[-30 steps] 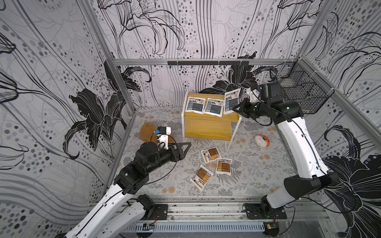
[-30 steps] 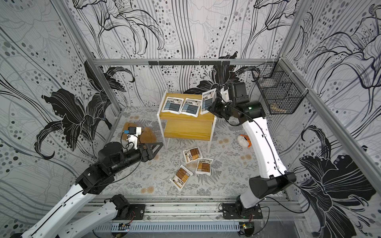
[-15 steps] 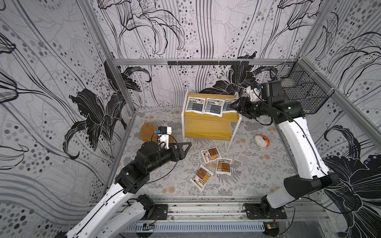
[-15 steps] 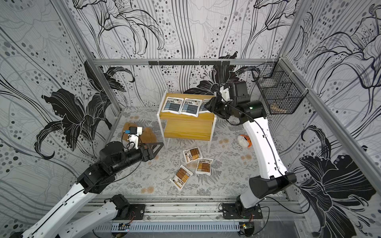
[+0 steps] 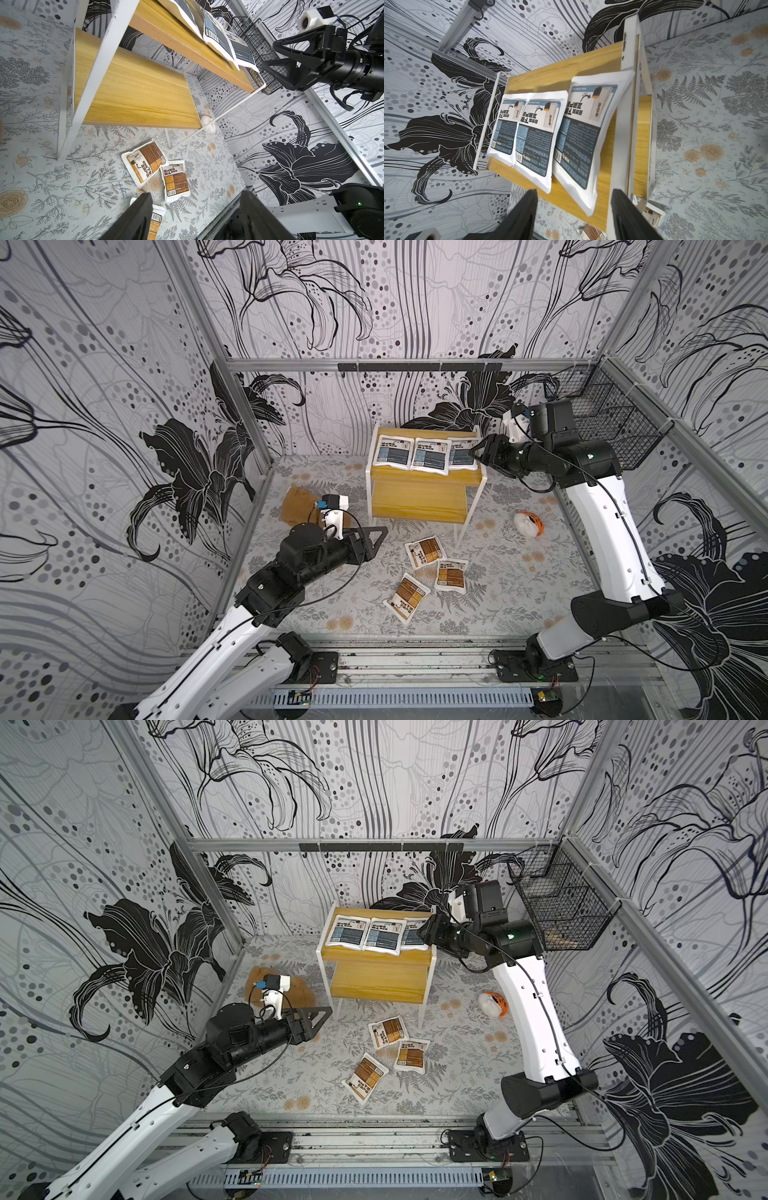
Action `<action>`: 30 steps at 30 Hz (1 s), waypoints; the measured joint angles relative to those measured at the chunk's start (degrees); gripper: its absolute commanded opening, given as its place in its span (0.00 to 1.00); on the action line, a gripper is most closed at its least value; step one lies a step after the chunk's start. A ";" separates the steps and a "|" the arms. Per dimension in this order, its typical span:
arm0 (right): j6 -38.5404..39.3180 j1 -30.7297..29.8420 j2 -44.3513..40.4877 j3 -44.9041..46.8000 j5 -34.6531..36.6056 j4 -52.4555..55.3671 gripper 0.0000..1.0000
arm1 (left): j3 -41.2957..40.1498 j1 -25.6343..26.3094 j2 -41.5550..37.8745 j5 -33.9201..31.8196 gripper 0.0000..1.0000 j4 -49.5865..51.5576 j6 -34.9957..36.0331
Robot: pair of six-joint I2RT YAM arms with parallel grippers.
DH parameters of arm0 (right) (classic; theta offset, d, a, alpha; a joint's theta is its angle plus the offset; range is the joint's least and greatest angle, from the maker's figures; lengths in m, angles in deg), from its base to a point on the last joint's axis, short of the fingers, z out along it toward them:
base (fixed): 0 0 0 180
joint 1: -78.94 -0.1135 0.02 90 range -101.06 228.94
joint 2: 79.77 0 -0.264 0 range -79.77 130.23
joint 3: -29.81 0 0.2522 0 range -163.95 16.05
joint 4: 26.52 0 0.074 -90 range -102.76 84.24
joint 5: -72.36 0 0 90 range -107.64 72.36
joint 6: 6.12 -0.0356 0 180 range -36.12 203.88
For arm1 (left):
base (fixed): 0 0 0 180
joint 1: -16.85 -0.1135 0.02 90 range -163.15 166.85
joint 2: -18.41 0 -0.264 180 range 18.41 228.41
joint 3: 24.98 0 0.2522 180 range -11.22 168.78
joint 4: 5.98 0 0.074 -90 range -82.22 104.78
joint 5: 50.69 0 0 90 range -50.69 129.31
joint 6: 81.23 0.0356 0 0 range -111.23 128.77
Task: Place the bagged coffee beans on the shelf by color
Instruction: Place the bagged coffee beans on the shelf.
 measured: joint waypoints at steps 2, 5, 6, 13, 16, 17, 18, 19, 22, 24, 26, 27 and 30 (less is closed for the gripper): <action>0.26 0.00 0.87 -0.87 0.00 0.02 0.62 | 0.00 0.00 0.00 0.00 0.71 0.00 0.00; 0.35 0.00 2.45 -2.23 0.00 -0.02 0.62 | 0.00 0.00 0.02 -0.02 0.72 0.00 0.02; 0.37 0.00 3.06 -2.62 0.00 0.00 0.62 | 0.00 0.00 0.04 -0.02 0.72 0.00 0.02; 1.29 0.00 8.15 -6.78 0.00 -0.37 0.62 | 0.00 0.00 0.02 -0.39 0.72 0.44 0.46; 1.62 0.00 9.60 -8.41 0.07 -0.46 0.62 | 0.00 -0.02 -0.09 -0.83 0.72 1.25 0.74; 1.62 0.00 10.10 -9.09 0.24 -0.48 0.62 | 0.00 -0.02 -0.11 -0.94 0.72 1.40 0.85; 1.68 0.00 10.54 -9.62 0.26 -0.48 0.62 | 0.00 -0.02 -0.11 -1.07 0.72 1.53 0.90; 1.79 0.00 10.93 -10.05 0.44 -0.48 0.62 | 0.00 -0.02 -0.13 -1.22 0.72 1.62 0.92; 2.05 0.00 12.04 -11.39 0.72 -0.37 0.62 | 0.00 -0.02 -0.15 -1.33 0.72 1.62 0.98; 2.71 0.00 13.20 -13.27 1.14 0.11 0.63 | 0.00 -0.02 -0.15 -1.38 0.72 1.64 0.98; 3.39 0.00 14.56 -15.74 1.33 0.46 0.64 | 0.00 -0.02 -0.22 -1.42 0.72 1.73 0.96; 3.78 0.00 15.37 -17.09 1.46 0.79 0.65 | 0.00 -0.02 -0.28 -1.44 0.72 1.81 0.94; 4.66 0.00 17.55 -20.59 1.51 1.77 0.66 | 0.00 -0.02 -0.63 -1.49 0.72 2.16 0.85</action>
